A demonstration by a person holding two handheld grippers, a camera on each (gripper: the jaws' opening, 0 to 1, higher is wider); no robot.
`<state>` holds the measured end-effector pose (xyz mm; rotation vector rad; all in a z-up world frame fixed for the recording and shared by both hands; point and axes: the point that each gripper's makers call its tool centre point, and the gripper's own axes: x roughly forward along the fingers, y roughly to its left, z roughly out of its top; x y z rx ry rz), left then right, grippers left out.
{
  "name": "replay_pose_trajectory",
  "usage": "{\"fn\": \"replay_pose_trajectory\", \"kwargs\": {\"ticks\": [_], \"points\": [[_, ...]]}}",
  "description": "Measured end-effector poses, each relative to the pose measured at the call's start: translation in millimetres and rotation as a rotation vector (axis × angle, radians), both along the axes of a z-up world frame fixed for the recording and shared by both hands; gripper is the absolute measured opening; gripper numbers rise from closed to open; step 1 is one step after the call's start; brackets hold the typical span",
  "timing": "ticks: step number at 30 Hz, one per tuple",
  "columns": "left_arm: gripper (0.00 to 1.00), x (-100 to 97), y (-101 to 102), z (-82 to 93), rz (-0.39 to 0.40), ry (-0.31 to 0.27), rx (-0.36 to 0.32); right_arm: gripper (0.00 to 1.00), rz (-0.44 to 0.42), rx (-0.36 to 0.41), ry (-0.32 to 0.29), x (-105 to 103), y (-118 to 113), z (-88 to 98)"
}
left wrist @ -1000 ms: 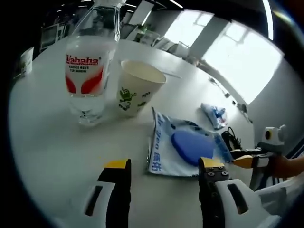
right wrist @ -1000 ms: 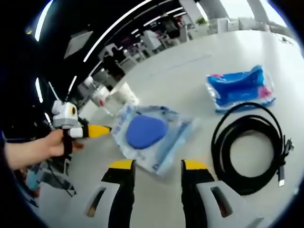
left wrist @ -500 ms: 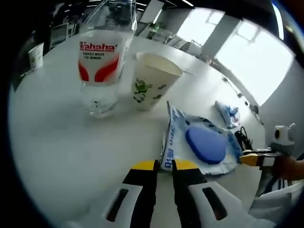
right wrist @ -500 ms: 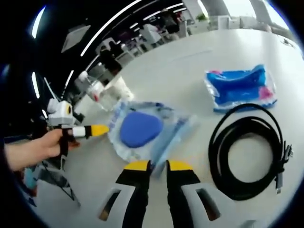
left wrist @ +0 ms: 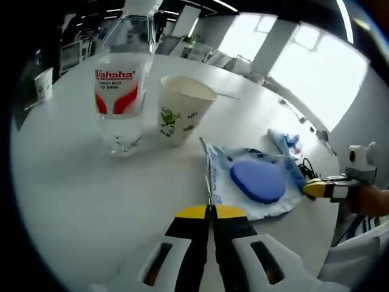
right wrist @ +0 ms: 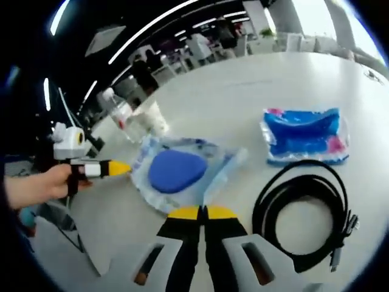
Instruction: Arrange the tabletop items into an orderly group along one side of the table until the central work area is clear of visible clutter.
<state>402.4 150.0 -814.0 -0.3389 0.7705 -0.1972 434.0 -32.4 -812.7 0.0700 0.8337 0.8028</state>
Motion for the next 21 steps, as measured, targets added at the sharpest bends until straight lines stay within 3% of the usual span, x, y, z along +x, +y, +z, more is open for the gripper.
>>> {"fn": "replay_pose_trajectory", "kwargs": {"ticks": [7,21], "points": [[0.00,11.4,-8.7,18.3,-0.043,-0.080,0.091,0.00,0.029,-0.034,-0.085,14.4,-7.8,10.3],[0.00,40.5,-12.9,33.6,-0.035,-0.113,0.128,0.00,0.075,-0.048,-0.159,71.4,-6.9,25.4]]}}
